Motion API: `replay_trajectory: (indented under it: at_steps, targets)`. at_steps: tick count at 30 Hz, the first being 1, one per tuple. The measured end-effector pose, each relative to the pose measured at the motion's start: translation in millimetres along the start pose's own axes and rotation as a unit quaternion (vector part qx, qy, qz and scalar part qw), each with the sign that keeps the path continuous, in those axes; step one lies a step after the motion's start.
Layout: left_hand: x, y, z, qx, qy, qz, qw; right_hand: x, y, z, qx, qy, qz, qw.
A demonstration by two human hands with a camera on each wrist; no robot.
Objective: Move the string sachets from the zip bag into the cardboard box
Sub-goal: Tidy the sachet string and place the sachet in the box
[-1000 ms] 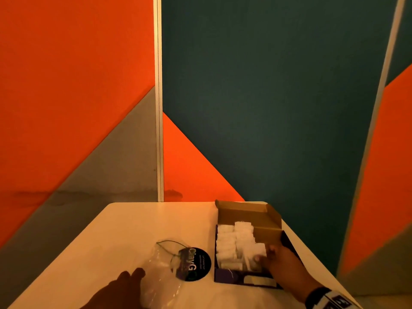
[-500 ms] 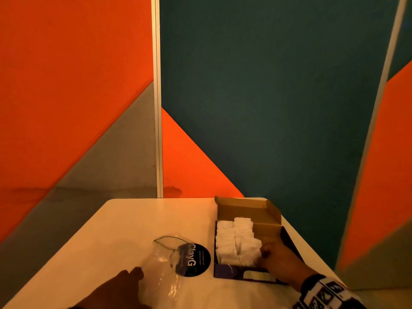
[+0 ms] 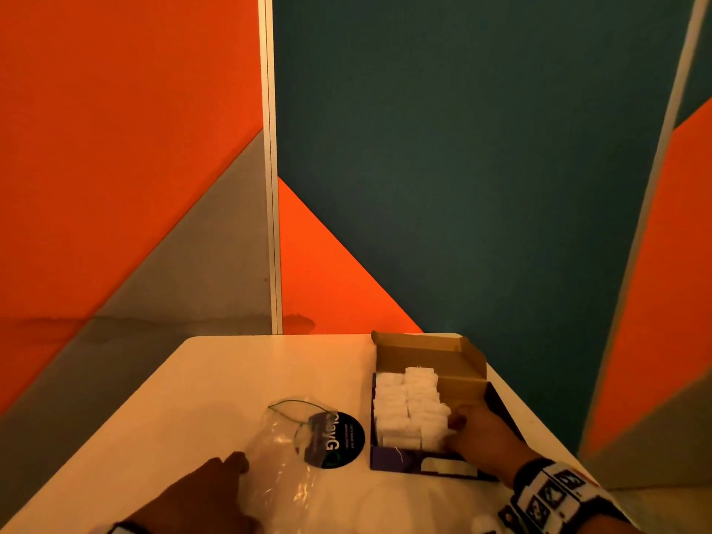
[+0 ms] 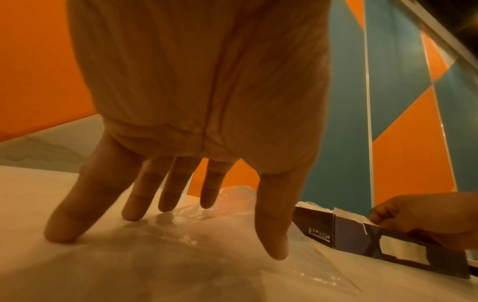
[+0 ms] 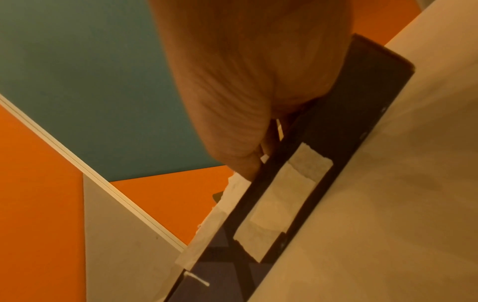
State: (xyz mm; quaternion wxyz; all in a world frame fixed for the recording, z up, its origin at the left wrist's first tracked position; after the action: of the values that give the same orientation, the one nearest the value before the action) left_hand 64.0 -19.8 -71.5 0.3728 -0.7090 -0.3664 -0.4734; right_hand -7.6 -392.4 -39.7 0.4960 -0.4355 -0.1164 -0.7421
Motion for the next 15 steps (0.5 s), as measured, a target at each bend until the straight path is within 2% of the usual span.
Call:
replay_trajectory:
  at_steps: [5,8,12,15]
  targets:
    - [19,-9,-10,0.019,-0.003,0.056,0.998,-3,5,-4,-0.011,0.016,-0.038,0.999]
    - [24,-10,-13,0.021,-0.016,0.038,0.999,-5,7,-7,-0.016,0.023,-0.045,0.999]
    - [21,-7,-15,0.028,-0.004,0.019,0.999,-2,0,-7,-0.035,0.087,-0.061,0.994]
    - [19,-7,-19,0.032,0.002,0.000,0.999,0,-13,-4,-0.041,0.125,-0.106,0.986]
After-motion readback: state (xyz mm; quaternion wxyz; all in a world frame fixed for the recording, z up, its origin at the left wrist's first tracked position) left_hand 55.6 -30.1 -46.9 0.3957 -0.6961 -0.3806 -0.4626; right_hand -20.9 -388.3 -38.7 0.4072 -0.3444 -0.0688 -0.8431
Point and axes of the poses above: each hand's wrist, its own y-axis towards the middle knuckle, its own x-axis out of the back of the hand, z = x × y, the point moved 1 cm from there along y, towards the middle knuckle, and after that the axes turned 13 degrees about -x, right-handed, at the moved point
